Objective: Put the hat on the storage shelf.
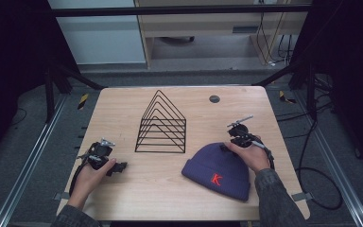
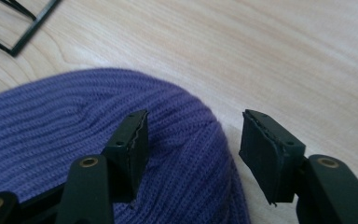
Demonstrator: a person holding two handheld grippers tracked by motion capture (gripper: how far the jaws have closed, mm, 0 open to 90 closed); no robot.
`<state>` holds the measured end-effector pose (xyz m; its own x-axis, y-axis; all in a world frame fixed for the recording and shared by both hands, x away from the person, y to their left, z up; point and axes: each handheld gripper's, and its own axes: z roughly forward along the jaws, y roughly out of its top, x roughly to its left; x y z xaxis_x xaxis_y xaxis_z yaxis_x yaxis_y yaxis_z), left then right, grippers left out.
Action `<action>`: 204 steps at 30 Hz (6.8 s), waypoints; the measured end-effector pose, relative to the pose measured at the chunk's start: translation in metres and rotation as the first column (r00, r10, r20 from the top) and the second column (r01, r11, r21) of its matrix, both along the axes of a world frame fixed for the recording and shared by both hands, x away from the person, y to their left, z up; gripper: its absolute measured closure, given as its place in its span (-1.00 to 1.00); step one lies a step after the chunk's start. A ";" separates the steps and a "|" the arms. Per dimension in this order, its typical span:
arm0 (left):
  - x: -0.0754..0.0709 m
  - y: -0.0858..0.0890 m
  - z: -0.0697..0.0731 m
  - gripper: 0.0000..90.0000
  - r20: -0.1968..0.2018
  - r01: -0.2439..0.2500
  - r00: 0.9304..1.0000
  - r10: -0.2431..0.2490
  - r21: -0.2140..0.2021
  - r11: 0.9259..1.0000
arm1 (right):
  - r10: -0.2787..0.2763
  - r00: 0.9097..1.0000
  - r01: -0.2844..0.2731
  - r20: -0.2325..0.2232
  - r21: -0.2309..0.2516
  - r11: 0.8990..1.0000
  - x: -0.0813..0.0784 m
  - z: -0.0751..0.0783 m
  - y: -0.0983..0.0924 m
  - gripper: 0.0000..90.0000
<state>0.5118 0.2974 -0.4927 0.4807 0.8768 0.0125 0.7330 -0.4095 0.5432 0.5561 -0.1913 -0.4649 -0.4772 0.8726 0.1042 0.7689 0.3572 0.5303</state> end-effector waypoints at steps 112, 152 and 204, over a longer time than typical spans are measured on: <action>0.001 -0.002 -0.002 -1.00 0.023 -0.001 1.000 0.002 -0.013 1.000 | 0.052 0.832 -0.183 0.553 0.184 0.966 -0.017 0.268 0.053 0.75; -0.003 0.004 0.073 -0.82 0.221 0.042 0.975 -0.001 -0.179 0.983 | 0.204 0.796 -0.391 0.570 0.227 0.892 0.004 0.280 0.152 0.75; 0.038 -0.046 0.163 0.50 0.348 0.196 0.933 -0.093 -0.273 0.942 | 0.226 0.818 -0.369 0.529 0.182 0.912 0.026 0.246 0.168 0.72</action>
